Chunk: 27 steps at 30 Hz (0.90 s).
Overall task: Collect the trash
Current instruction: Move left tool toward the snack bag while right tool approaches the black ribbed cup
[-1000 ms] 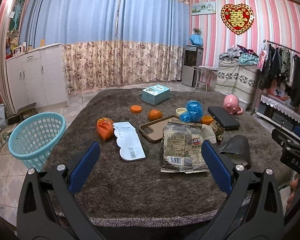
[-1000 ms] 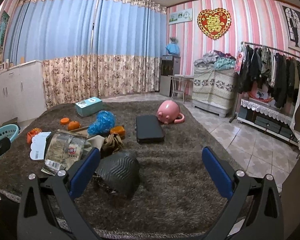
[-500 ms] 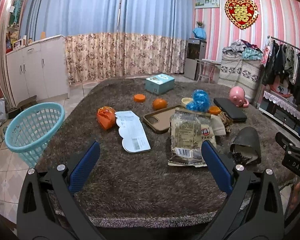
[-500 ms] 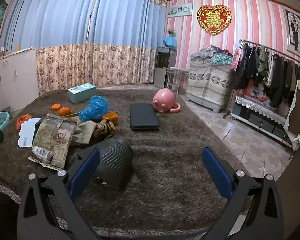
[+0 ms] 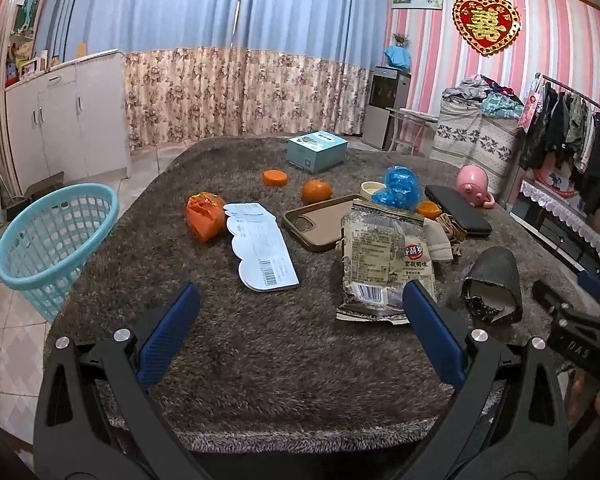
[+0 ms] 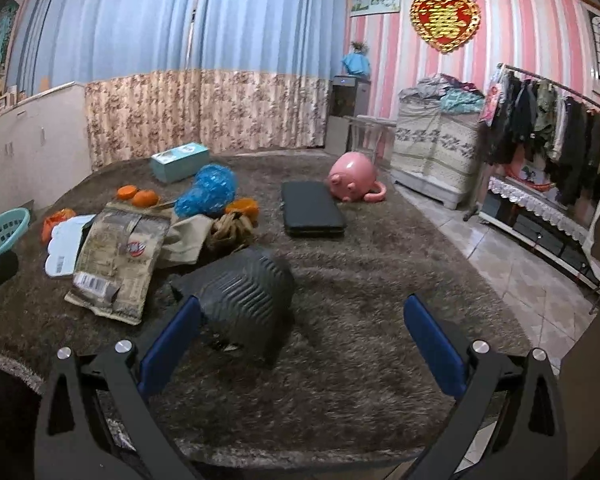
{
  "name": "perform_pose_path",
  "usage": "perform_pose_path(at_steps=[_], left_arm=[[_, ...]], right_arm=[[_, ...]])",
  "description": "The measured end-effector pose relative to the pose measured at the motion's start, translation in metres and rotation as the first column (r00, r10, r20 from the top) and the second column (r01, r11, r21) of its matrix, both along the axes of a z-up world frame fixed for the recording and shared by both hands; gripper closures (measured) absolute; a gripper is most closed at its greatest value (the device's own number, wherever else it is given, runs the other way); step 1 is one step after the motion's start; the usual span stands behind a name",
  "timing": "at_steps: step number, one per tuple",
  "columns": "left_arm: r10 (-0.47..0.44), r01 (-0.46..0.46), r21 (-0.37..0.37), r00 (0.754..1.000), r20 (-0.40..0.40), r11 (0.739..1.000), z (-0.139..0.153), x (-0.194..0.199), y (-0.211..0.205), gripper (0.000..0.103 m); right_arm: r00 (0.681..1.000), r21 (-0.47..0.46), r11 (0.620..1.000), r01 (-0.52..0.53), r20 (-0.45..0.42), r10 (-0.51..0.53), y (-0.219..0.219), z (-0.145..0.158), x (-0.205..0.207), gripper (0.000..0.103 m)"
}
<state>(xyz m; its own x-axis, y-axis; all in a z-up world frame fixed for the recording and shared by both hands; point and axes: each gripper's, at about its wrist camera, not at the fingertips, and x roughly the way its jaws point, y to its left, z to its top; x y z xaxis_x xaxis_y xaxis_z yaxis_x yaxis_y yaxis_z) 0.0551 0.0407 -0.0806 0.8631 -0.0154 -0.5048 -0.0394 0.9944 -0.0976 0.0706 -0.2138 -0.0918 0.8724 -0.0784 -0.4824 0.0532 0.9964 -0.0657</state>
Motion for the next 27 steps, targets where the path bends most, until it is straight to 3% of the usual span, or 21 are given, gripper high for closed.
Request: perform_pose_path(at_steps=[13, 27], left_arm=[[-0.013, 0.013, 0.015, 1.0, -0.012, 1.0, -0.003, 0.001, -0.004, 0.005], [-0.012, 0.013, 0.012, 1.0, -0.019, 1.0, -0.003, 0.002, -0.005, 0.005]], right_arm=[[0.995, 0.051, 0.997, -0.066, -0.071, 0.069, 0.011, -0.011, 0.024, 0.004], [0.994, 0.076, 0.996, -0.037, -0.104, 0.044, 0.023, -0.001, 0.068, 0.004]])
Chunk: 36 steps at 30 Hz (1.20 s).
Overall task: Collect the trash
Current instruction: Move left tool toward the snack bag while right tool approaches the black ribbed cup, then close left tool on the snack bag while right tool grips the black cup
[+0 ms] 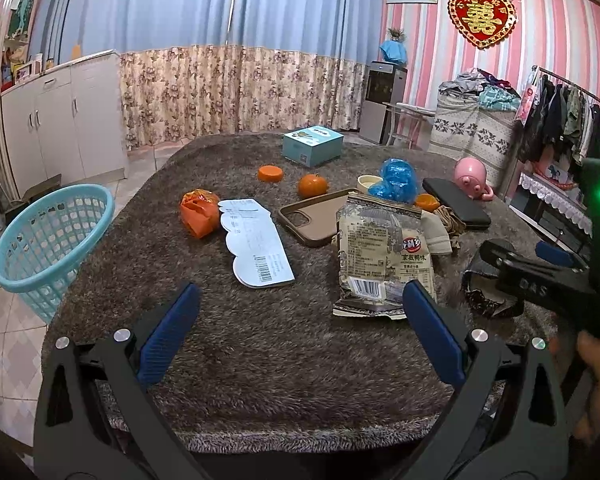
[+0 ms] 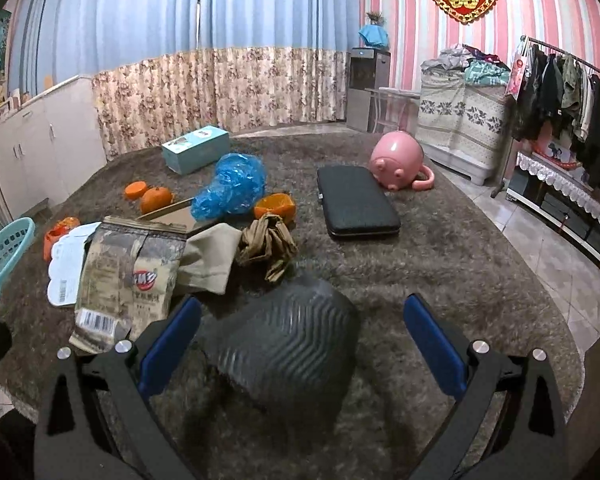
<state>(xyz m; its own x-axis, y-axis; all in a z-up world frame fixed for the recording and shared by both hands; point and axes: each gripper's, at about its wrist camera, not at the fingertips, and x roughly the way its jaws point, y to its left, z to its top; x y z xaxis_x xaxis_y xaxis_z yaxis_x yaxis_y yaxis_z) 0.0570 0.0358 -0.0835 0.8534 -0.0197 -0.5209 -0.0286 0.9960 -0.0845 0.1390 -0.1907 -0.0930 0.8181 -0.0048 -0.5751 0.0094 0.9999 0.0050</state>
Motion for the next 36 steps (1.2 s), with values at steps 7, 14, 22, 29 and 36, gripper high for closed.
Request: perform_pose_path(at_steps=[7, 14, 22, 29, 36], left_arm=[[-0.009, 0.009, -0.005, 1.0, -0.009, 1.0, 0.003, 0.008, 0.003, 0.005], [-0.063, 0.063, 0.04, 0.998, 0.003, 0.997, 0.019, 0.042, -0.004, 0.005], [-0.066, 0.066, 0.014, 0.997, -0.042, 0.998, 0.004, 0.078, -0.009, 0.005], [-0.068, 0.07, 0.029, 0.996, -0.066, 0.997, -0.004, 0.079, -0.01, 0.005], [-0.122, 0.119, -0.033, 0.984, -0.132, 0.992, -0.016, 0.091, -0.013, 0.005]], right_arm=[[0.996, -0.013, 1.0, 0.028, -0.079, -0.029, 0.001, -0.009, 0.015, 0.004], [0.995, 0.007, 1.0, 0.007, -0.101, -0.007, -0.001, -0.012, 0.014, 0.005], [0.988, 0.08, 0.996, -0.045, -0.142, 0.056, -0.008, -0.016, 0.015, 0.015], [0.99, 0.068, 0.994, -0.08, -0.112, 0.087, -0.003, -0.013, 0.013, 0.031], [0.992, 0.107, 0.991, -0.085, -0.083, 0.094, -0.02, -0.006, 0.013, 0.043]])
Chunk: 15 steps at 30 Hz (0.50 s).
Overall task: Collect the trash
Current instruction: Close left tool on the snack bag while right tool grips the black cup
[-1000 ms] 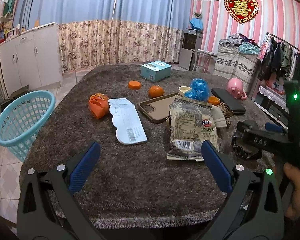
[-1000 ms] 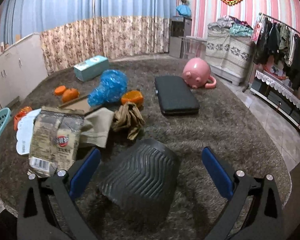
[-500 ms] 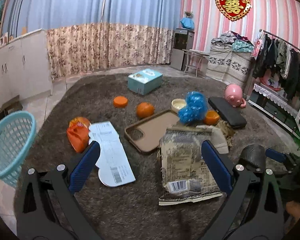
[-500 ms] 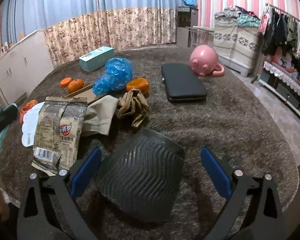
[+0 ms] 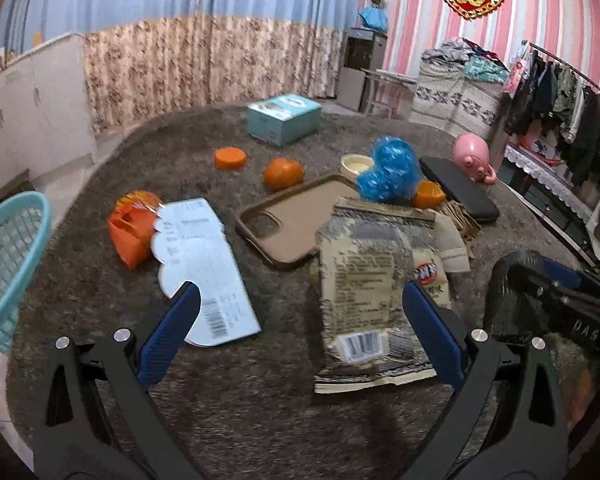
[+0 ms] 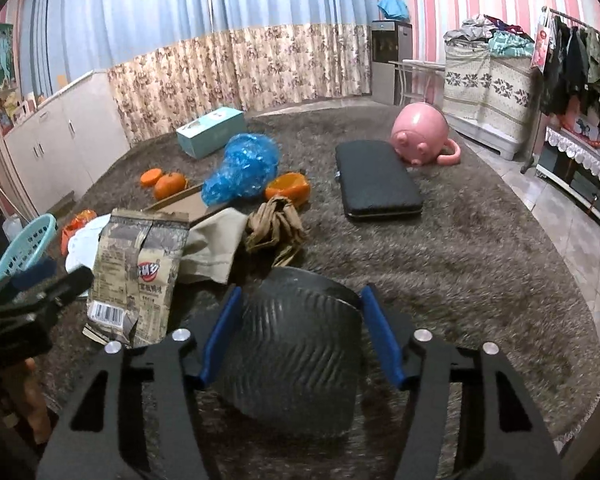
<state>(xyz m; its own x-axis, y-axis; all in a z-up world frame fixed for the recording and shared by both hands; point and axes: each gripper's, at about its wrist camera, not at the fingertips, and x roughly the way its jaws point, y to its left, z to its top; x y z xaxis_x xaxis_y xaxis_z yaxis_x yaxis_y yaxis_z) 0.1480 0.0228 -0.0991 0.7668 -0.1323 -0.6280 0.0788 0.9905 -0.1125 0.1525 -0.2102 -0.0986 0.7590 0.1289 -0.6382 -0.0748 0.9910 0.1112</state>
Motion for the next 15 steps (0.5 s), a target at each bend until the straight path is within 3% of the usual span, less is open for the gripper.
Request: perform_pose_path(at_steps=[5, 8, 11, 15], left_arm=[[-0.071, 0.071, 0.012, 0.997, -0.03, 0.997, -0.008, 0.005, -0.018, 0.009], [-0.113, 0.114, 0.03, 0.992, -0.05, 0.993, -0.012, 0.007, -0.029, 0.019], [-0.147, 0.151, 0.042, 0.987, -0.071, 0.988, -0.017, 0.008, -0.037, 0.036], [-0.163, 0.165, 0.028, 0.984, -0.072, 0.986, -0.017, 0.007, -0.037, 0.07]], right_arm=[[1.0, 0.016, 1.0, 0.013, 0.017, -0.013, -0.013, 0.005, -0.002, 0.049], [1.0, 0.012, 1.0, 0.019, 0.019, -0.019, -0.018, 0.007, -0.003, 0.049], [1.0, 0.027, 0.999, 0.019, 0.01, -0.019, -0.023, 0.005, -0.003, 0.049], [1.0, 0.033, 0.999, 0.018, 0.014, -0.019, -0.025, 0.006, -0.006, 0.049]])
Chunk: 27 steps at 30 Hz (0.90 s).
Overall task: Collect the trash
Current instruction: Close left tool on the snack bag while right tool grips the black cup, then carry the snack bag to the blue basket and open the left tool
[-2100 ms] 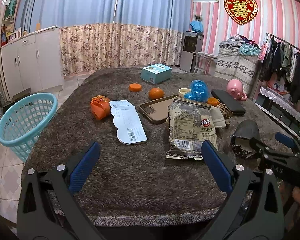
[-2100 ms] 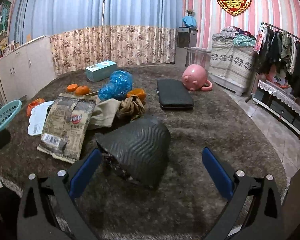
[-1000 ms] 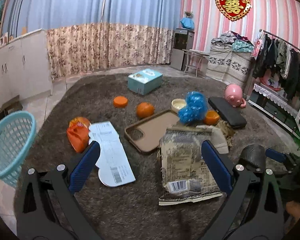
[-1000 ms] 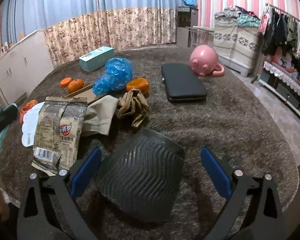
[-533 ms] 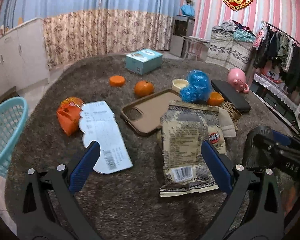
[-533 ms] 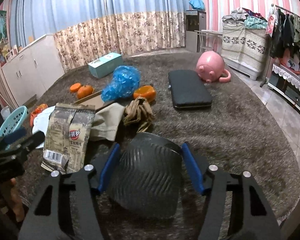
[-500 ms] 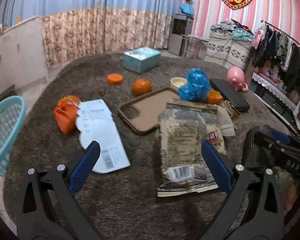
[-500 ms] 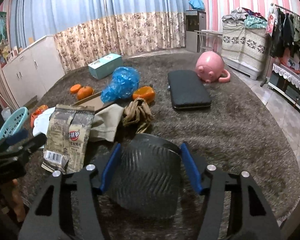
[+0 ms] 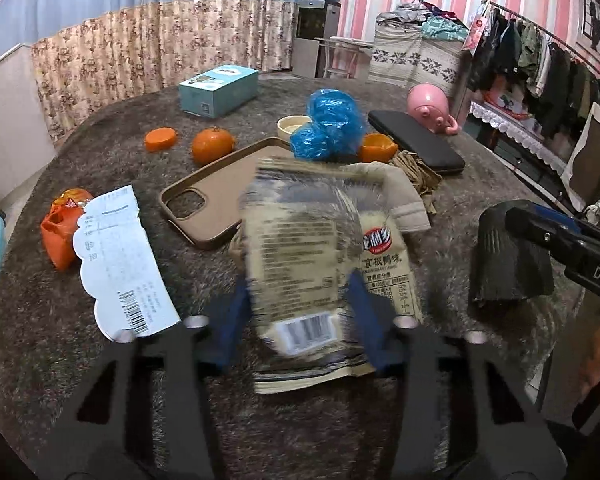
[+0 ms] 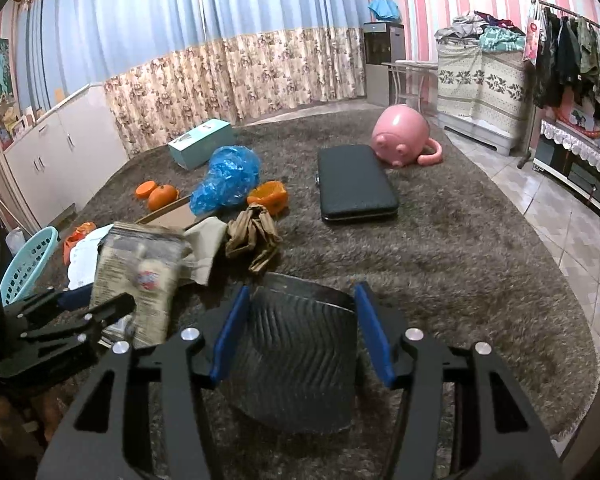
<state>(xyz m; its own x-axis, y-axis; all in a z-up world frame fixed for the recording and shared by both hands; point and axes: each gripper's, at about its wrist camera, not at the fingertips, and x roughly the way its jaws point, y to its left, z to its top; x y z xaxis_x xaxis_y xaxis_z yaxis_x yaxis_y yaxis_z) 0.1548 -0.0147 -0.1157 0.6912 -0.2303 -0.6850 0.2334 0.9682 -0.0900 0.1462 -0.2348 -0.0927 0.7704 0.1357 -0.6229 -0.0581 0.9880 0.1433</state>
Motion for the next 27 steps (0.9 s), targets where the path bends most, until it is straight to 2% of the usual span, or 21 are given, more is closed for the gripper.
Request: perform_pose_path(at_steps=[4, 7, 12, 14, 20, 27], left_arm=[[0.014, -0.013, -0.035, 1.0, 0.027, 0.999, 0.005, -0.003, 0.007, 0.086], [0.03, -0.027, -0.039, 0.998, 0.056, 0.999, 0.01, -0.008, 0.009, 0.091], [0.061, -0.053, -0.058, 0.987, 0.149, 0.997, 0.033, -0.024, 0.015, 0.098], [0.068, -0.062, -0.041, 0.981, 0.18, 0.997, 0.043, -0.027, 0.016, 0.098], [0.11, -0.099, -0.063, 0.974, 0.2, 0.993, 0.062, -0.025, 0.037, 0.099], [0.188, -0.173, -0.081, 0.951, 0.245, 0.982, 0.091, -0.023, 0.078, 0.099]], right_arm=[[1.0, 0.003, 1.0, 0.001, 0.002, -0.001, -0.001, 0.001, -0.001, 0.049], [1.0, -0.002, 1.0, -0.002, 0.004, 0.002, 0.0, 0.003, -0.002, 0.049], [1.0, -0.006, 1.0, -0.013, 0.015, 0.013, 0.002, 0.013, -0.002, 0.05], [0.999, -0.014, 1.0, -0.015, 0.029, 0.016, 0.005, 0.02, -0.001, 0.051], [0.997, -0.053, 0.998, -0.042, 0.069, 0.045, 0.022, 0.04, 0.004, 0.052], [0.99, -0.087, 0.993, -0.083, 0.104, 0.092, 0.052, 0.058, 0.02, 0.053]])
